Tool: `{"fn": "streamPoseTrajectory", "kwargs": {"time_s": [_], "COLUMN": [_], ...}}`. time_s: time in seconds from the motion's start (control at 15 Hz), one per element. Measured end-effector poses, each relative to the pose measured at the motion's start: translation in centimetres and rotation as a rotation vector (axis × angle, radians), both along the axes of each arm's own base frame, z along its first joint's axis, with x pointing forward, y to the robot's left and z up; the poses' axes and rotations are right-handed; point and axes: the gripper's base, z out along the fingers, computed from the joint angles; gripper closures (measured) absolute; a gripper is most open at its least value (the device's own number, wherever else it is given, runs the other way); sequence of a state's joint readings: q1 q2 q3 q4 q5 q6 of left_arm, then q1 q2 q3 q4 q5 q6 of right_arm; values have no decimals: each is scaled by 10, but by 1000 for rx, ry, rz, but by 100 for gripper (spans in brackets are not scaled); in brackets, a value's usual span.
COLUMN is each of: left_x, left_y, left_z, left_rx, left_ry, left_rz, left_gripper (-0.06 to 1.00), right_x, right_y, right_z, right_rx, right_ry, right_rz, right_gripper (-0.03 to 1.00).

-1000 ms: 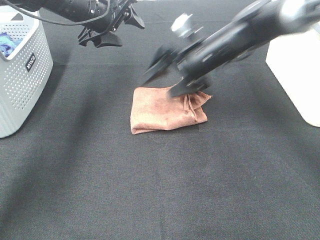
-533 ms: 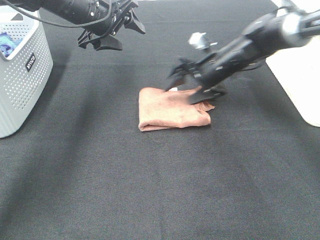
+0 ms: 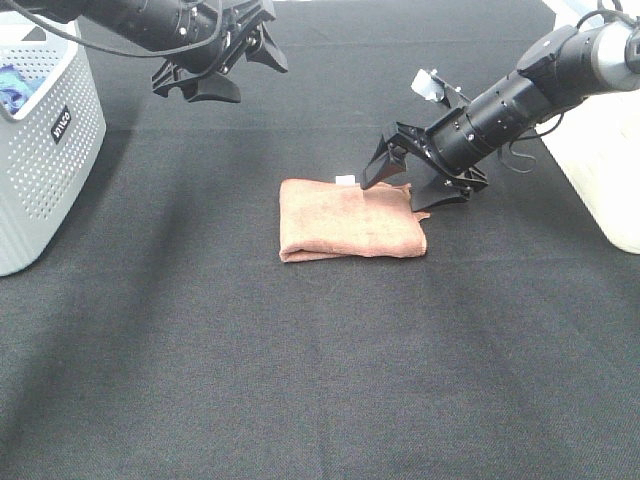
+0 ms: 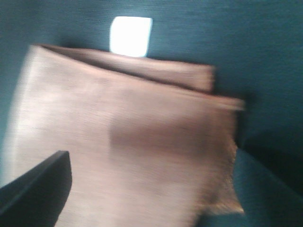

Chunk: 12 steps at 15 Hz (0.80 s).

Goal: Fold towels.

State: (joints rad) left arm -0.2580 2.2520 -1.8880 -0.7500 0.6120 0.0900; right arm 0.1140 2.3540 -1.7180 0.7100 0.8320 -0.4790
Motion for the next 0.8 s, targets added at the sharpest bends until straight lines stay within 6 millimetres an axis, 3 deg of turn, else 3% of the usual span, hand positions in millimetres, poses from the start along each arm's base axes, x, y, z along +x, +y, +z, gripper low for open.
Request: {"fn": "streamPoseTrajectory", "kwargs": {"time_s": [0.13, 0.27, 0.33, 0.53, 0.8], "left_x": [-1, -9, -9, -34, -69], "left_y": [0, 4, 4, 9, 29], "left_z": [3, 25, 25, 60, 111], "left_rx": [8, 90, 90, 248, 406], "left_ry": [-6, -60, -60, -110, -75], "left_rz": [-6, -78, -78, -277, -300], "left_gripper": [24, 24, 24, 24, 24], "right_x": [0, -3, -3, -21, -50], "right_y": [-8, -13, -13, -16, -18], "right_z": [11, 51, 51, 111, 165], "right_rx": [-92, -133, -133, -123, -117], "right_ry": [-28, -72, -72, -81, -61], "right_rz": [-4, -44, -44, -70, -52], "right_gripper": [10, 10, 10, 10, 10]}}
